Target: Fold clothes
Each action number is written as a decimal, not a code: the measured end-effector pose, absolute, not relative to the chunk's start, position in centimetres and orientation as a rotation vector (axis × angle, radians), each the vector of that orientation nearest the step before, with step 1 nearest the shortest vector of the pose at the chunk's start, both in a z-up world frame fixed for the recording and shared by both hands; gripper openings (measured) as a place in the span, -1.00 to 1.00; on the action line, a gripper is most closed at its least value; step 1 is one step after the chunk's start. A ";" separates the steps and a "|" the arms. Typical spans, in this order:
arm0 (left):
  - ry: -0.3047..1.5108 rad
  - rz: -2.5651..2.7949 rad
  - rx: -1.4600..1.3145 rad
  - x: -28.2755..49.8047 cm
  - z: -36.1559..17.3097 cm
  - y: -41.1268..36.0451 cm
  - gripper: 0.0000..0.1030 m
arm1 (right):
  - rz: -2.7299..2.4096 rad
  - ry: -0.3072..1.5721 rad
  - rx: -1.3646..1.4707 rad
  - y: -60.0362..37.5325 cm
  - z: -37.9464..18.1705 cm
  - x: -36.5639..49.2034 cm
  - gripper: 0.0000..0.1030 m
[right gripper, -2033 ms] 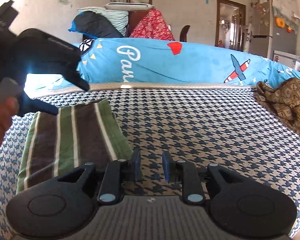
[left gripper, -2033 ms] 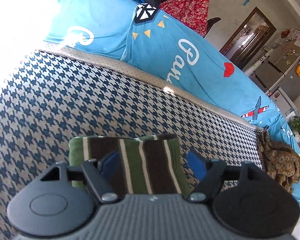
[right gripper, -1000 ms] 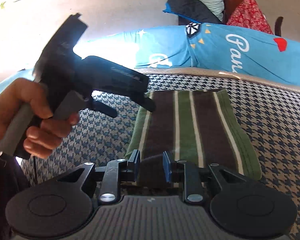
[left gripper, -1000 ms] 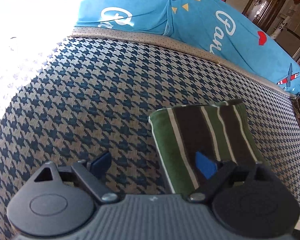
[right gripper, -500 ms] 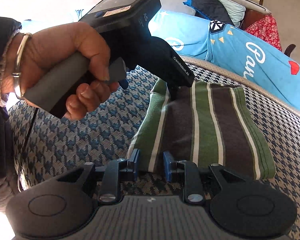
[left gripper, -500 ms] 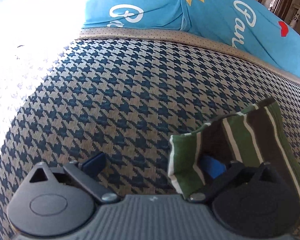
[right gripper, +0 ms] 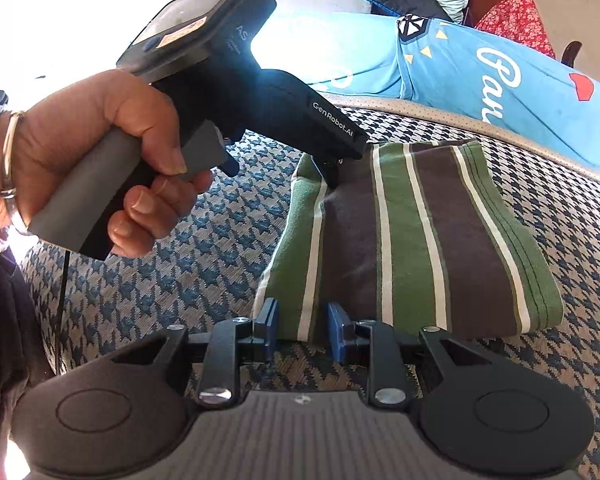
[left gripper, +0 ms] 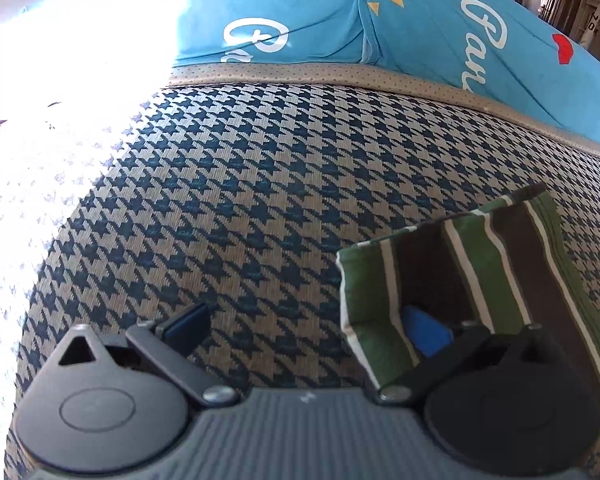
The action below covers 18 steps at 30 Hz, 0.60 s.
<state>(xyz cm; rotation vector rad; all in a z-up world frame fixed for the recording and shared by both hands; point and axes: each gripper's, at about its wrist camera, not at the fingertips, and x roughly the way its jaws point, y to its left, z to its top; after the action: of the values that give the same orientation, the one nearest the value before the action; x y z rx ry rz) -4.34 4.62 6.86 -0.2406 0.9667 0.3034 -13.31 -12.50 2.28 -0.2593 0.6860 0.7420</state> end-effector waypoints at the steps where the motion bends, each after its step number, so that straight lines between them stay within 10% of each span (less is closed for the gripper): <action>1: 0.966 0.302 -0.231 -4.4 7.1 4.5 1.00 | 0.746 0.694 -0.244 -12.6 2.4 -13.1 -0.46; 18: 0.927 0.299 -0.184 -6.1 9.7 2.6 1.00 | 0.659 0.738 -0.118 -18.3 7.9 -7.1 0.44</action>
<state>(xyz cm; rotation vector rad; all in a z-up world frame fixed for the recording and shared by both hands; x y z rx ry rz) -6.14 2.64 9.70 -0.1837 0.9274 0.2987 -7.12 -18.31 7.86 -0.1183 0.7379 0.6590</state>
